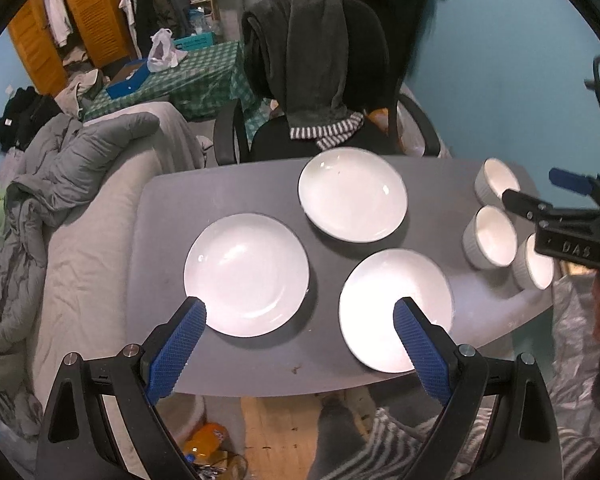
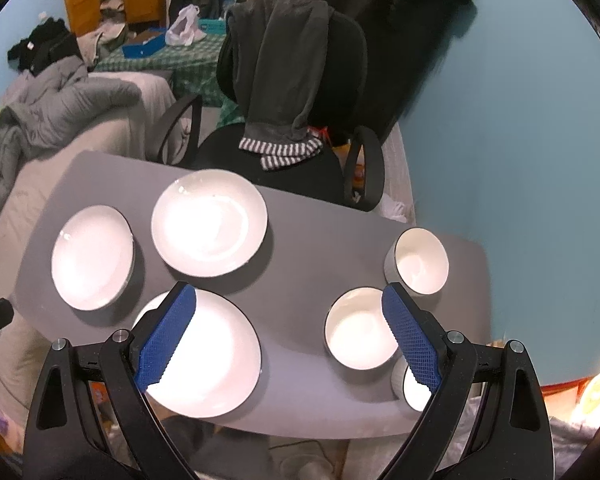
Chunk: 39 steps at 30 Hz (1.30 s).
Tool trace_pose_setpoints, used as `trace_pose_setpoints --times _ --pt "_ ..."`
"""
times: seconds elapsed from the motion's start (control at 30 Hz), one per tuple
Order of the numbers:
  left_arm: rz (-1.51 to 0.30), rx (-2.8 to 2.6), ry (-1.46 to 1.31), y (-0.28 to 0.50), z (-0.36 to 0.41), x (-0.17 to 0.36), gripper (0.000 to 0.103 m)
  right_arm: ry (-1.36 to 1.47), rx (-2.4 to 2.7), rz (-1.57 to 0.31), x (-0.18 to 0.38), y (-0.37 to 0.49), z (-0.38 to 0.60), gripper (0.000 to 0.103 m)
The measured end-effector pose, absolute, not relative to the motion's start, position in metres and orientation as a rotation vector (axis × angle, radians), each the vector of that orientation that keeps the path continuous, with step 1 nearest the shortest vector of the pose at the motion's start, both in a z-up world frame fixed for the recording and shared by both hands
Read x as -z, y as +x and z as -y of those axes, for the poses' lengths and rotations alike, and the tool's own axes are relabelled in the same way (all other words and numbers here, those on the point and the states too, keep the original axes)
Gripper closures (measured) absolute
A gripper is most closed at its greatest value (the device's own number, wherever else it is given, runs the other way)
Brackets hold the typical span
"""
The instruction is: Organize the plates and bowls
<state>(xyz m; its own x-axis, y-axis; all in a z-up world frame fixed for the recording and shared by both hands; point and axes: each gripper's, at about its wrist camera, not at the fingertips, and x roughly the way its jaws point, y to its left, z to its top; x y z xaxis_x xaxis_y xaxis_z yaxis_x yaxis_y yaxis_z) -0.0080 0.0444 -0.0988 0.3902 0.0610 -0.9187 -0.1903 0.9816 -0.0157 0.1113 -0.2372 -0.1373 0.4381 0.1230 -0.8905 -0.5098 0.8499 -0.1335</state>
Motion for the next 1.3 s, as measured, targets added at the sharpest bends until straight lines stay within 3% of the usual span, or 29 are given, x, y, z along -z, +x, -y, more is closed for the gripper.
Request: trace_pose_setpoints --times 0.8,1.3 --pt "-1.306 -0.065 -0.191 0.02 -0.024 0.196 0.007 -0.418 -0.519 -1.178 0.227 0.117 0.24 0.011" --pt "-1.445 -0.1 -0.288 0.03 -0.021 0.257 0.009 -0.398 -0.572 -1.39 0.296 0.116 0.247 0.011"
